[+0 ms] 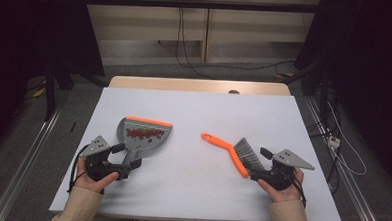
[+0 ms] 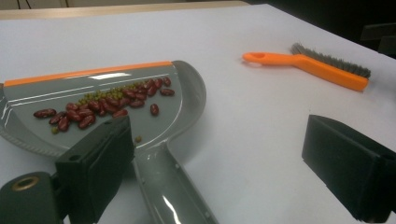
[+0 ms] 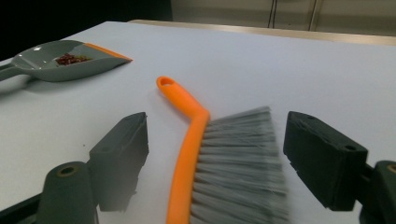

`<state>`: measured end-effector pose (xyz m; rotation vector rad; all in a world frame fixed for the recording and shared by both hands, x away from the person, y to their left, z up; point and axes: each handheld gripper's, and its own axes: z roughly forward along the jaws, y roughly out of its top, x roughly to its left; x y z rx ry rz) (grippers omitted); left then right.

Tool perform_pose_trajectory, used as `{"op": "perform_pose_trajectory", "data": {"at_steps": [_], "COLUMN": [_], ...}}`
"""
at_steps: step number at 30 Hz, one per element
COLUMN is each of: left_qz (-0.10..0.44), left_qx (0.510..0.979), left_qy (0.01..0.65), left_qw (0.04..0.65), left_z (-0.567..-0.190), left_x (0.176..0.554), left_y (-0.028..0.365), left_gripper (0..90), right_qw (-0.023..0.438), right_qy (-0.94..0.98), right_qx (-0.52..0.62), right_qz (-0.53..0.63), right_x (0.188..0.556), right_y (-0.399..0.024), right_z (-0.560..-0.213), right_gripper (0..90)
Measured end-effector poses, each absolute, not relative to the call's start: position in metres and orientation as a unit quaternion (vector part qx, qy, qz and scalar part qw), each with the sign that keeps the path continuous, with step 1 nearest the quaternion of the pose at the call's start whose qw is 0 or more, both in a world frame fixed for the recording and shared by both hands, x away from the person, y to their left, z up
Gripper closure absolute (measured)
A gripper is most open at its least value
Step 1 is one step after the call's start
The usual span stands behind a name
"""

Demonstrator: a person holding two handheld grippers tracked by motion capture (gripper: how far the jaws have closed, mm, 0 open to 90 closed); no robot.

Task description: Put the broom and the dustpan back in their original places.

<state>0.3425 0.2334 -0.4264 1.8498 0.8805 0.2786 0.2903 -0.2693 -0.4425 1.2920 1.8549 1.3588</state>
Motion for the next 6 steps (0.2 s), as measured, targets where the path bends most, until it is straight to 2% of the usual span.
{"op": "perform_pose_trajectory", "data": {"at_steps": [6], "left_qz": [0.116], "left_qx": [0.769], "left_qy": [0.362], "left_qw": [0.514], "left_z": [-0.4279], "left_x": [0.3435], "left_y": [0.2338], "left_gripper": [8.1], "right_qw": [0.249], "right_qy": [0.680], "right_qx": [0.480], "right_qz": [0.496], "right_x": [0.2855], "right_y": [-0.2798], "right_z": [-0.4475], "right_gripper": [22.2]}}
